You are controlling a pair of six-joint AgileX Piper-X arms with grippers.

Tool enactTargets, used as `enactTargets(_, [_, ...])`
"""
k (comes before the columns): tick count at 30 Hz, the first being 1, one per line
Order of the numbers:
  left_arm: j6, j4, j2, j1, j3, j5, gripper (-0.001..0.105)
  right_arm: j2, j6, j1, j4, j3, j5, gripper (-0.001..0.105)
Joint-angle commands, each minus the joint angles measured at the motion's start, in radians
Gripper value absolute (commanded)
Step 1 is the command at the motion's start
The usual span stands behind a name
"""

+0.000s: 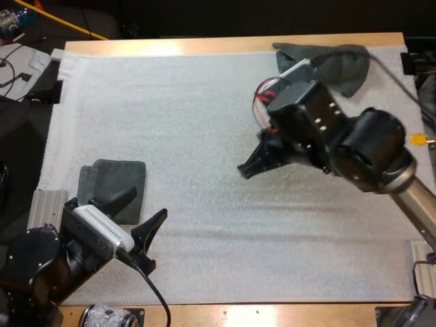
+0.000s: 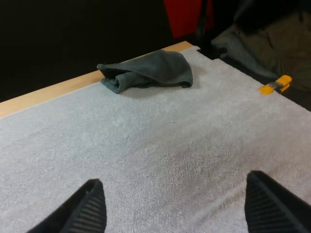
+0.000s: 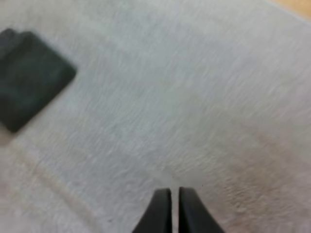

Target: Pick towel from pile, fold and stack

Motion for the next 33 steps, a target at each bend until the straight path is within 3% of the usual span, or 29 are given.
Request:
enactTargets(1, [-0.013,-0.008,0.003,-0.006,-0.005,0.005,0.059,-0.014,0.036,0.018,-0.006,0.052,-0.041,0.001])
enactTargets(6, [-0.013,-0.004,0.003,-0.004,-0.006,0.008,0.059,-0.020,0.056,0.016,-0.026,0.183,-0.079,0.001])
enactTargets(8, [-0.010,-0.003,0.001,-0.004,-0.006,0.007,0.059,-0.020,0.050,0.019,-0.012,0.167,-0.069,0.001])
enactTargets(13, [-0.011,0.000,-0.001,-0.005,-0.007,0.007,0.059,-0.045,0.080,0.034,-0.065,0.330,-0.084,0.001])
enactTargets(23, [-0.012,0.003,0.000,-0.004,-0.006,0.009,0.059,-0.080,0.155,0.051,-0.391,0.561,-0.363,0.001])
enactTargets(29, [-0.012,0.004,-0.003,-0.004,-0.007,0.009,0.059,-0.094,0.186,0.053,-0.538,0.598,-0.330,0.003])
enactTargets(30, [-0.013,0.005,-0.004,-0.004,-0.007,0.009,0.059,-0.096,0.193,0.051,-0.551,0.596,-0.321,0.006])
enactTargets(31, [-0.013,0.009,-0.003,-0.003,-0.008,0.009,0.059,-0.100,0.207,0.046,-0.565,0.597,-0.304,0.020])
enactTargets(33, [-0.012,0.008,-0.001,-0.004,-0.007,0.007,0.059,-0.090,0.204,0.043,-0.539,0.594,-0.289,0.019])
